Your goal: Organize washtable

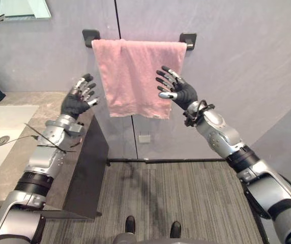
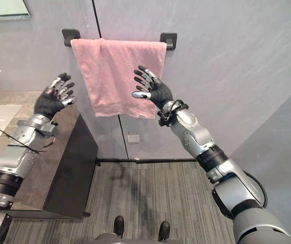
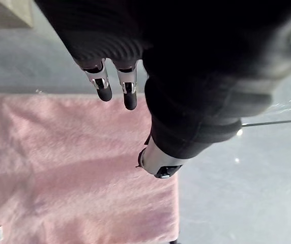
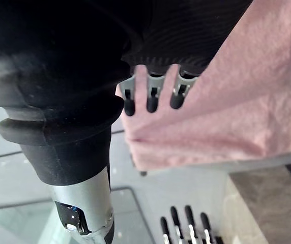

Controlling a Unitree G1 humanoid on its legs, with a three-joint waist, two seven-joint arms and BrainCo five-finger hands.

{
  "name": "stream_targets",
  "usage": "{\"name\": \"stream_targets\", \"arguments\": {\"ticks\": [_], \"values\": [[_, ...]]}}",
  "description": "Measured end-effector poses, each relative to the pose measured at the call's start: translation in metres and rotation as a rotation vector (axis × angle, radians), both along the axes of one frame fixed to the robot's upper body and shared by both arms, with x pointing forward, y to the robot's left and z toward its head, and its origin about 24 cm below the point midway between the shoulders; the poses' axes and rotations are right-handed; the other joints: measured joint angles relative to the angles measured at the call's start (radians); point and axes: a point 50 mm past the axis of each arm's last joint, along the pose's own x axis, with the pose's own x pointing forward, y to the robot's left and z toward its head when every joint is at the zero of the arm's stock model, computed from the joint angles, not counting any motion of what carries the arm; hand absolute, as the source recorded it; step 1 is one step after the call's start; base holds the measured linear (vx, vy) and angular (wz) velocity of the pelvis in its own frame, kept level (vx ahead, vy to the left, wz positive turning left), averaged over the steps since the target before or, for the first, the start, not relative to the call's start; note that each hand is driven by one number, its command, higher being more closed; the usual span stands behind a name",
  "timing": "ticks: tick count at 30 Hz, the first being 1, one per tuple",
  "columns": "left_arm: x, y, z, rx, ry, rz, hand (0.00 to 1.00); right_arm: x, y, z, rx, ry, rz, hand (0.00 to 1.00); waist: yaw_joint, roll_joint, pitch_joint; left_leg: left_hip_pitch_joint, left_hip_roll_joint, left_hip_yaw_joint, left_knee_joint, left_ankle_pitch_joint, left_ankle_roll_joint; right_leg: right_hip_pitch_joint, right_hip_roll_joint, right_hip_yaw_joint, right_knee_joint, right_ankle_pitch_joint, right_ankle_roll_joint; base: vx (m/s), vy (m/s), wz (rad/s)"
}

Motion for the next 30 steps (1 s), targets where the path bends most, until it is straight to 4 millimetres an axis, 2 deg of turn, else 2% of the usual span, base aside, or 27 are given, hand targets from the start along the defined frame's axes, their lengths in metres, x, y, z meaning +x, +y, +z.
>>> {"name": "stream_targets", "arguments": {"ticks": [2, 6, 10, 15, 19, 23, 25, 28, 30], "values": [[0.01, -0.008, 0.012, -0.015, -0.024, -0.018, 0.0, 0.005, 0.007, 0.007, -0.013, -0.007, 0.004, 0.0, -0.001, 0.003, 0.01, -0.028, 0.0, -0.002, 0.0, 0.009, 0.002, -0.025, 0.0, -0.006, 0.0, 0.01, -0.004, -0.06, -0.018, 0.1], [0.027, -0.02, 0.055, -0.014, -0.128, -0.041, 0.0, 0.016, 0.011, 0.028, -0.022, -0.039, -0.018, 0.0, -0.003, 0.007, 0.067, -0.062, -0.001, -0.002, 0.0, 0.017, 0.003, -0.059, 0.001, -0.009, 0.003, 0.019, -0.005, -0.05, -0.017, 0.0], [0.04, -0.029, 0.077, -0.008, -0.161, -0.043, 0.0, 0.025, 0.01, 0.042, -0.031, -0.052, -0.055, 0.0, -0.004, 0.013, 0.111, -0.088, -0.006, -0.003, 0.0, 0.027, 0.009, -0.083, 0.002, -0.012, 0.004, 0.026, -0.009, 0.0, 0.0, 0.0], [0.053, -0.037, 0.106, -0.035, -0.201, -0.027, 0.0, 0.036, 0.011, 0.069, 0.119, -0.03, -0.116, 0.0, -0.012, 0.023, 0.162, -0.125, -0.008, -0.024, 0.007, 0.045, 0.013, -0.117, 0.003, -0.034, 0.004, 0.033, -0.016, 0.0, -0.007, 0.03], [0.057, -0.031, 0.112, -0.053, -0.198, 0.009, 0.0, 0.039, 0.015, 0.079, 0.19, -0.015, -0.135, 0.0, -0.015, 0.029, 0.186, -0.126, -0.009, -0.021, 0.006, 0.044, 0.013, -0.119, 0.004, -0.028, 0.004, 0.033, -0.016, 0.0, 0.0, 0.0], [0.06, -0.024, 0.107, -0.063, -0.169, 0.043, 0.0, 0.041, 0.011, 0.08, 0.206, -0.003, -0.159, 0.0, -0.015, 0.029, 0.193, -0.125, -0.009, -0.013, 0.006, 0.044, 0.013, -0.12, 0.002, -0.018, 0.004, 0.033, -0.016, -0.04, 0.008, -0.03], [0.059, -0.019, 0.103, -0.075, -0.158, 0.056, 0.0, 0.046, 0.0, 0.077, 0.223, 0.022, -0.2, 0.0, -0.013, 0.028, 0.193, -0.122, -0.009, -0.008, 0.006, 0.044, 0.013, -0.119, 0.002, -0.013, 0.004, 0.033, -0.016, -0.04, 0.005, -0.06], [0.055, -0.001, 0.087, -0.136, -0.133, 0.109, 0.0, 0.051, -0.024, 0.075, 0.231, 0.04, -0.27, 0.0, -0.013, 0.028, 0.2, -0.111, -0.01, 0.001, 0.004, 0.044, 0.013, -0.112, 0.0, -0.008, 0.004, 0.034, -0.015, -0.04, -0.001, -0.07], [0.049, 0.019, 0.06, -0.18, -0.074, 0.169, 0.0, 0.052, -0.047, 0.071, 0.208, 0.05, -0.322, 0.0, -0.026, 0.028, 0.201, -0.107, -0.009, 0.002, 0.002, 0.044, 0.013, -0.108, 0.001, -0.007, 0.004, 0.034, -0.015, -0.05, -0.008, -0.01]]}}
